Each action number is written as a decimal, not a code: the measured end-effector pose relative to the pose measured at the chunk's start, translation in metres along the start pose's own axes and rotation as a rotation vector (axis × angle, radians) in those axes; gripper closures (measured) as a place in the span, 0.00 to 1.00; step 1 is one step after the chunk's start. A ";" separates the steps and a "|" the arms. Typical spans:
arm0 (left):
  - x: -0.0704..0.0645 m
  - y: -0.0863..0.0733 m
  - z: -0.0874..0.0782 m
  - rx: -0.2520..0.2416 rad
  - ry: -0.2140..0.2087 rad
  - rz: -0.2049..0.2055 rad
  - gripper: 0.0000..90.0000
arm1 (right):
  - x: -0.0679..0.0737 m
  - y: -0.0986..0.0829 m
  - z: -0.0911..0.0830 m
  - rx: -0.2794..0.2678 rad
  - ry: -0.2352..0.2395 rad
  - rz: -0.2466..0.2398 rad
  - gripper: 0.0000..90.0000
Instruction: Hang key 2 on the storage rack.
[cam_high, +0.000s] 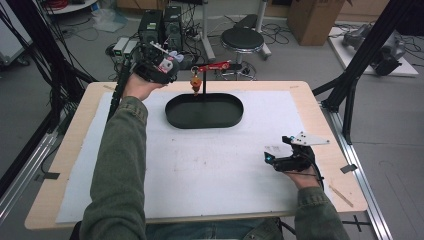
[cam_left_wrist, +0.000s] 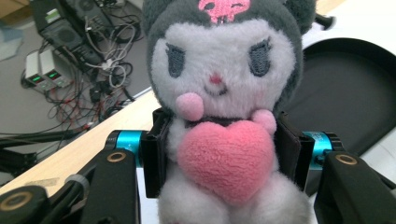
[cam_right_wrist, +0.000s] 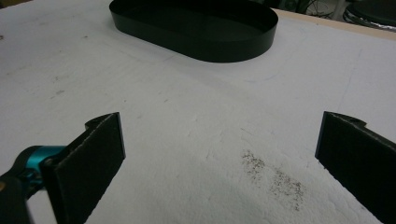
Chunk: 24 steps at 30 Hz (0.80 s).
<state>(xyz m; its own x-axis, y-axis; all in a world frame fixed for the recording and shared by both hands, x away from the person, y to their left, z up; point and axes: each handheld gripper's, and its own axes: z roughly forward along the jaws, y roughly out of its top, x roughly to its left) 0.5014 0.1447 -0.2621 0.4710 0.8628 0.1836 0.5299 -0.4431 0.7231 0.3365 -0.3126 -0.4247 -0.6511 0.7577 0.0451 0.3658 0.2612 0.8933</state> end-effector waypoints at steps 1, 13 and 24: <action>0.000 0.000 0.000 0.000 0.000 0.000 0.53 | 0.000 0.000 0.000 0.000 0.000 0.000 0.00; 0.010 -0.003 0.000 -0.001 -0.004 -0.039 0.48 | 0.001 0.000 0.000 -0.010 0.005 -0.004 0.00; 0.012 -0.011 -0.009 -0.014 -0.267 -0.028 0.03 | 0.003 0.000 0.000 -0.001 0.017 -0.009 0.00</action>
<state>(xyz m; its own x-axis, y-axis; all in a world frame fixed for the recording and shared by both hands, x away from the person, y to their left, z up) 0.4951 0.1623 -0.2616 0.6266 0.7791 -0.0176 0.5364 -0.4148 0.7350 0.3345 -0.3099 -0.4244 -0.6656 0.7449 0.0451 0.3592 0.2668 0.8943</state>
